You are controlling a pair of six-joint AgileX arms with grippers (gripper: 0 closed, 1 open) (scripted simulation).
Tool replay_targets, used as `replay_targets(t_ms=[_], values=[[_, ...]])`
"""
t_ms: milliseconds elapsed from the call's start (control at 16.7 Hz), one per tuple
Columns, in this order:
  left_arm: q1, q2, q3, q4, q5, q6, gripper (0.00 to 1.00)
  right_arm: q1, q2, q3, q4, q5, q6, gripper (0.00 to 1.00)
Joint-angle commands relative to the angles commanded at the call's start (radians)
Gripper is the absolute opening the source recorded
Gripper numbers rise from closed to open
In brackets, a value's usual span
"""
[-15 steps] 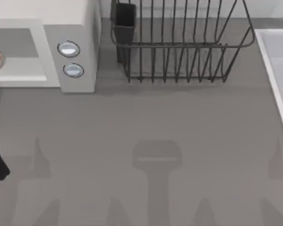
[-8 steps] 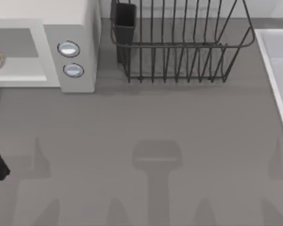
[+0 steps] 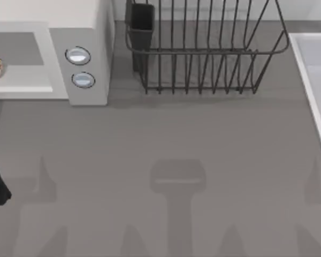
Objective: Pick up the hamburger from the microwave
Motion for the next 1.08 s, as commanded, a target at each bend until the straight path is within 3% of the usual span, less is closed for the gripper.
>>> replay_targets(t_ms=[660, 1080], values=[[0.003, 0.030, 0.015, 0.016, 0.004, 0.001, 1.00, 0.000, 0.000, 0.000, 0.000, 0.000, 0.000, 1.00], [0.047, 0.457, 0.210, 0.222, 0.053, 0.021, 1.00, 0.000, 0.000, 0.000, 0.000, 0.000, 0.000, 1.00]])
